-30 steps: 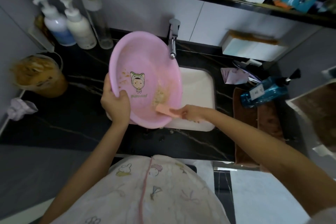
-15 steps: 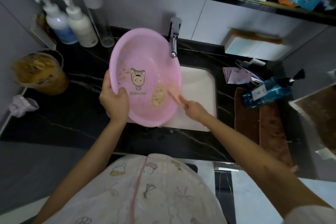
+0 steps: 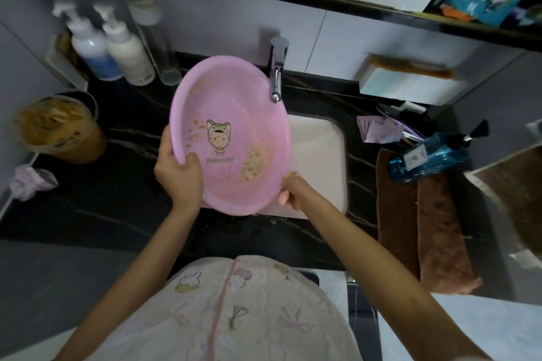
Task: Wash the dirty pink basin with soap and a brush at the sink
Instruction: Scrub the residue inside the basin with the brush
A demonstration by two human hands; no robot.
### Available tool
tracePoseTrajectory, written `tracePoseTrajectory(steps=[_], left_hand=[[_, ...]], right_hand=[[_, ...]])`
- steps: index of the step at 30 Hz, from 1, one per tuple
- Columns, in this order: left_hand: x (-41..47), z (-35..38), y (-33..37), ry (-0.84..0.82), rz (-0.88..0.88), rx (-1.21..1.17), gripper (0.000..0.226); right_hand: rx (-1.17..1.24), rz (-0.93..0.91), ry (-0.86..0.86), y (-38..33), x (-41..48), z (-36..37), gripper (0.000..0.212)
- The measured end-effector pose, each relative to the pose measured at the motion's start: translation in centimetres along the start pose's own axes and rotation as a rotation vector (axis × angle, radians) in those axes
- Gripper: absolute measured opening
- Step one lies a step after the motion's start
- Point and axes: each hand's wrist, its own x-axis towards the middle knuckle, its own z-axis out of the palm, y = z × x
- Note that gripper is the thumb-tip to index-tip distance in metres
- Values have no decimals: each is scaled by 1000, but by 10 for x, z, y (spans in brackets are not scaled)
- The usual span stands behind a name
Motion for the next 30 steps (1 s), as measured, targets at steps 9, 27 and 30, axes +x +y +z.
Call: tracePoseTrajectory(steps=[9,27,30], left_hand=[[1,0,1,7,-2,5,66],[2,0,3,5,31,-5,65],[0,0,4,-1,36,-19,65]], right_hand=[[-225,-103,13,0,9,13,20],[-258,-297,216,-48,44,24,55],[-342,-258,204,-11,24,39,60]])
